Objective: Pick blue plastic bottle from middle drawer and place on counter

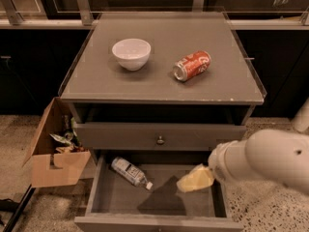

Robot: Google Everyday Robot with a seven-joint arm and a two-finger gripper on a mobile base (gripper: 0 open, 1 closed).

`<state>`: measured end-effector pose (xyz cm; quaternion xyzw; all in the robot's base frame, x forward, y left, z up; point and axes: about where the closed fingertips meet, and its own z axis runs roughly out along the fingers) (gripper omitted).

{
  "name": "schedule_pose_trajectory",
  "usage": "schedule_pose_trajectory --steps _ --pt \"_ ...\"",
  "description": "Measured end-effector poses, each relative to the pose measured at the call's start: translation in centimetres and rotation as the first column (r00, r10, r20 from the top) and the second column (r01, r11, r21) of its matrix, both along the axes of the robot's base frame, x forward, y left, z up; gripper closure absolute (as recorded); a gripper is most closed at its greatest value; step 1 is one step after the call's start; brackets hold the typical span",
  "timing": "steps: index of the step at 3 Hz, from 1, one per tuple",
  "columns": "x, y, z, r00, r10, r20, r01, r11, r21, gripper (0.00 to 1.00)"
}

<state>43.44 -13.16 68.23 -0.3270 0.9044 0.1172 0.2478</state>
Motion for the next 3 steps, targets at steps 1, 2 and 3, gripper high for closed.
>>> schedule_pose_trajectory --steps 1,2,3 --pt "-0.8 0.7 -1.7 0.9963 -0.029 0.08 0.032 0.999 -0.026 0.0" --pt "0.5 0.7 -1.0 0.9876 -0.054 0.147 0.057 0.998 -0.011 0.0" --pt "0.0 0.1 -2.6 0.9879 -0.083 0.131 0.085 0.996 -0.011 0.0"
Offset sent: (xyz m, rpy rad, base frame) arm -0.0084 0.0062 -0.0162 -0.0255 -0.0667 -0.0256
